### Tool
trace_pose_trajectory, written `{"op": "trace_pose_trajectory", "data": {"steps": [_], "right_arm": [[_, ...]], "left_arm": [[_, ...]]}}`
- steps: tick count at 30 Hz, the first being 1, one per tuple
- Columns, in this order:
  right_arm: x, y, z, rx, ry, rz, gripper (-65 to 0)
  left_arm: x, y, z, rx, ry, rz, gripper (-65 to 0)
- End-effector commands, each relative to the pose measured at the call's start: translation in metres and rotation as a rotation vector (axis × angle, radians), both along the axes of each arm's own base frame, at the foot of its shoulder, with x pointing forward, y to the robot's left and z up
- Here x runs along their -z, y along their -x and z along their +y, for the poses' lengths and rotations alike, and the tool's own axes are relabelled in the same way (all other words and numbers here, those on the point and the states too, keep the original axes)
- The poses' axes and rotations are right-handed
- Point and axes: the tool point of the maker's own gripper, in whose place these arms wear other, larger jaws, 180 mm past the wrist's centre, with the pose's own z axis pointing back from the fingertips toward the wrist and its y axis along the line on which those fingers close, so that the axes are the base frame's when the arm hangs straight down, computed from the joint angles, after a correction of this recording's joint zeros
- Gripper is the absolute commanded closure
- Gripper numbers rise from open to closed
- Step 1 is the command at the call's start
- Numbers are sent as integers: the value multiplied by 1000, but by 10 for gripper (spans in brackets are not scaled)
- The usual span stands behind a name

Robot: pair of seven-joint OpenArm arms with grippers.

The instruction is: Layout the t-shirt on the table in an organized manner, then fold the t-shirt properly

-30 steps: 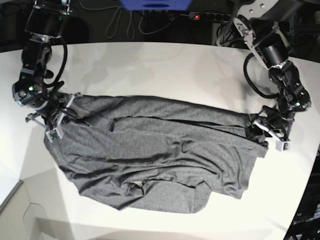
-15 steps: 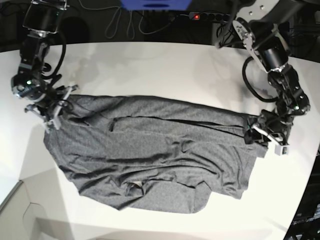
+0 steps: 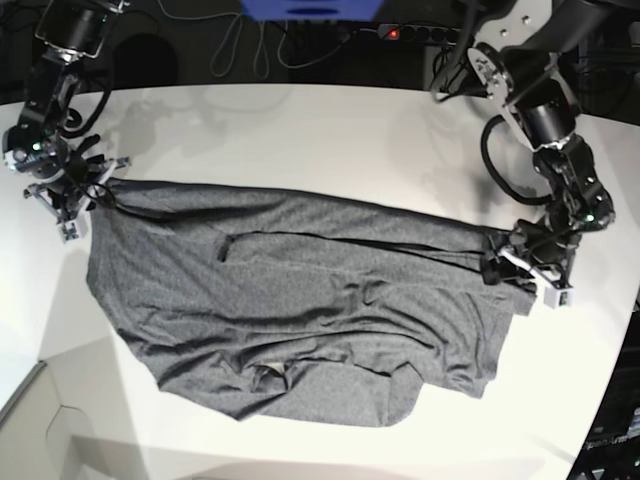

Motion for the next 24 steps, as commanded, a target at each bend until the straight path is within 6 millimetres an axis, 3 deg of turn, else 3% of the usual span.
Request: {"op": "trace_pose_trajectory", "data": {"steps": [1,4,6,11,14,19,24], "right_arm": [[-16,-11,-7,-3,20,-52,-164],[-33,-13,-19,38,37,-102,-175],[-45,-15,-20,53,47,-139,-204],[-71,-12,-27,93,80,-210,-278],[-72,-3,-28,116,81,-217,-289],[-61,10,-28,122,73,-182,-290],[-59,12,-28,122,72,-176,-291]], "left_arm": [[-25,-16,12,-14,-19,-75,-443],[-36,-18,17,-20,-28,-100,-443],[-55,-23,18,-28,-21,-164,-443],[-77,-10,18,-26,-24,-247,-444],[-70,-4,16,-29,-17,-237,-444],[-37,7,15,-44,37,-155,-444],[-33,5,17,-77,64,-204,-444]]}}
